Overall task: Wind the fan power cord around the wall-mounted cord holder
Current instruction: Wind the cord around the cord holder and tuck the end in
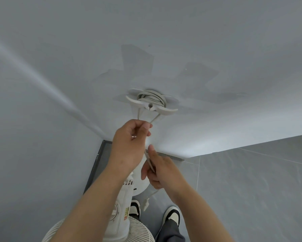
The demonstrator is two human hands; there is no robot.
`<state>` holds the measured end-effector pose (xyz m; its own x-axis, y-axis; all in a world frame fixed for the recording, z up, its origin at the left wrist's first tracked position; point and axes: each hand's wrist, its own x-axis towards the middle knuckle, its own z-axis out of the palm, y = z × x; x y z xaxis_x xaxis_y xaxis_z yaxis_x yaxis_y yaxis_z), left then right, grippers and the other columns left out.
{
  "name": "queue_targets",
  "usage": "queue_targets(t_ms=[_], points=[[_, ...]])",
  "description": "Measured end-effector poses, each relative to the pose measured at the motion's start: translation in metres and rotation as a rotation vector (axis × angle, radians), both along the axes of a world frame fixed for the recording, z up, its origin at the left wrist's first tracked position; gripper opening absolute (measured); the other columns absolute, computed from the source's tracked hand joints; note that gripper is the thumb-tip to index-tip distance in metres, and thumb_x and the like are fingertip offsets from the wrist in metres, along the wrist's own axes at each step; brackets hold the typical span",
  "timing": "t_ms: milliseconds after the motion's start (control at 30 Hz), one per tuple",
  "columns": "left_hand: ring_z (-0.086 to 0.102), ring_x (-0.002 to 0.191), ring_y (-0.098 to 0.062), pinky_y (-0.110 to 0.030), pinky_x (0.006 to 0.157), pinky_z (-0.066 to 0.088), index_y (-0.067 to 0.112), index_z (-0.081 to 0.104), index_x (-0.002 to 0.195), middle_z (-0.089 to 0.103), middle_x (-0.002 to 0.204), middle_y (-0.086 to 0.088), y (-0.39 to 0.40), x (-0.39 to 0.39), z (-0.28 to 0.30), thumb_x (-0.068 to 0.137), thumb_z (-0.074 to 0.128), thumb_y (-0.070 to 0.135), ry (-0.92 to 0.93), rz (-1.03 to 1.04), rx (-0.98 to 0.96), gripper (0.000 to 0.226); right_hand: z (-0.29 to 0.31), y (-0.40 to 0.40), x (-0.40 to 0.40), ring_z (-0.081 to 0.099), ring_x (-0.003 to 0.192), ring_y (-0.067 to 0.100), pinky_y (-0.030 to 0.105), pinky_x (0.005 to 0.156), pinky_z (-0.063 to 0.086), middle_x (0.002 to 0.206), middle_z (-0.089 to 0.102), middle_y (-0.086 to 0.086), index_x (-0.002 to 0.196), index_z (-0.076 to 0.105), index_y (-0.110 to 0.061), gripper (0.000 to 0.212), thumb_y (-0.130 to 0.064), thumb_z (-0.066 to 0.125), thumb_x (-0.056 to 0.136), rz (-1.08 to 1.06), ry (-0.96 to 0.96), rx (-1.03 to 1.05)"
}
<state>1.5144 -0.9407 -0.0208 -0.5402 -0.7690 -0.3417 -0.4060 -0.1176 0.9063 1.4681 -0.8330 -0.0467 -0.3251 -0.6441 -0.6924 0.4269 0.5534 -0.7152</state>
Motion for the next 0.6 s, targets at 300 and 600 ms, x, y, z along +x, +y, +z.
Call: queue_targets(t_ms=[300, 600], points=[[0.057, 0.054, -0.007, -0.020, 0.053, 0.042, 0.008, 0.061, 0.093, 0.070, 0.063, 0.002, -0.027, -0.001, 0.001, 0.082, 0.073, 0.019, 0.253, 0.303, 0.463, 0.019, -0.031, 0.055, 0.012, 0.024, 0.044, 0.009, 0.018, 0.046, 0.022, 0.048, 0.029, -0.002, 0.069, 0.064, -0.005, 0.035, -0.036, 0.056, 0.083, -0.286, 0.164, -0.124], [0.043, 0.044, -0.008, -0.023, 0.056, 0.033, 0.019, 0.052, 0.068, 0.051, 0.050, 0.004, -0.031, 0.001, 0.009, 0.086, 0.063, 0.029, 0.354, 0.336, 0.866, 0.023, -0.017, 0.048, 0.001, 0.023, 0.053, 0.018, 0.025, 0.049, 0.020, 0.052, 0.026, 0.002, 0.064, 0.069, -0.018, 0.033, -0.044, 0.057, 0.081, -0.198, 0.365, -0.083]])
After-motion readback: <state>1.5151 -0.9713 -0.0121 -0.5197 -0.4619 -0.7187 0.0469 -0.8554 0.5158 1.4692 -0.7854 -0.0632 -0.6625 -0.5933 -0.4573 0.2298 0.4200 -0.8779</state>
